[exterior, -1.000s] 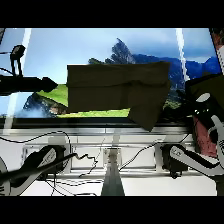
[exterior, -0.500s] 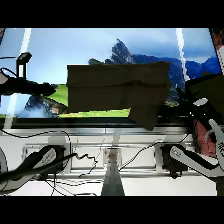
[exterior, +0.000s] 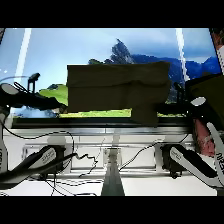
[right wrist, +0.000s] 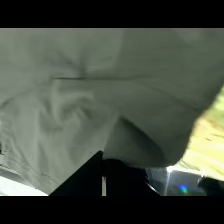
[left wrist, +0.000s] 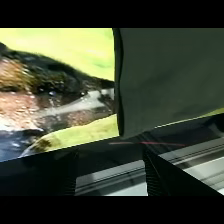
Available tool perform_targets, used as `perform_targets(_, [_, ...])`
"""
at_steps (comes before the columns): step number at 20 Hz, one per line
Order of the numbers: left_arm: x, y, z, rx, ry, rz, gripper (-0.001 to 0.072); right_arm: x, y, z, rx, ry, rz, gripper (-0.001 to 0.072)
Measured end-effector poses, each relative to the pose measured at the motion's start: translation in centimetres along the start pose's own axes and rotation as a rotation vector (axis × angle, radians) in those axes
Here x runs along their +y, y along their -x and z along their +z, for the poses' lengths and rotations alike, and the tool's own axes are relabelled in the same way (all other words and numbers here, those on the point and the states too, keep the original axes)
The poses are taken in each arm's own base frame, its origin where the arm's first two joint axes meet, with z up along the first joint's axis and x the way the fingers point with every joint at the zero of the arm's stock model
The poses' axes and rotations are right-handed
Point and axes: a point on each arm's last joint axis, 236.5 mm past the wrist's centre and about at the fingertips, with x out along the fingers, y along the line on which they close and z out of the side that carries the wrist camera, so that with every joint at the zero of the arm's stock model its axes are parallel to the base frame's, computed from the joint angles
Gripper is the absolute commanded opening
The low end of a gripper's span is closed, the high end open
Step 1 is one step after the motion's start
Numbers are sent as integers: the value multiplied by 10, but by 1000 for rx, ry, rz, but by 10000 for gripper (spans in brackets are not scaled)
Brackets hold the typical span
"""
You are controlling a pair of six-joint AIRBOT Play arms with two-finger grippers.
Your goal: Fold the clothes and pants, and hang the long-sleeved shirts on hangers.
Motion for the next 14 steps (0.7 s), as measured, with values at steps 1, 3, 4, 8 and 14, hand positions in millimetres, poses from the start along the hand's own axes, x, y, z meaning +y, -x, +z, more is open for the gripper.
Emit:
perform_targets(1, [-2,-8,-4,2,15,-22,460,4,-1,0,-1,9,5,15])
perform_targets(3, [-6,-22,-8,4,43,-64,460,10,-3,1,-4,18,15,15])
perform_targets(4, [-7,-28,-9,5,51,-81,460,12,-3,2,-5,21,19,15])
perform_targets(8, [-12,-47,-13,29,96,-145,458,20,-4,4,-16,13,40,15])
perform_targets(14, [-14,-66,-19,74,69,-165,14,26,-1,8,-35,12,56,14])
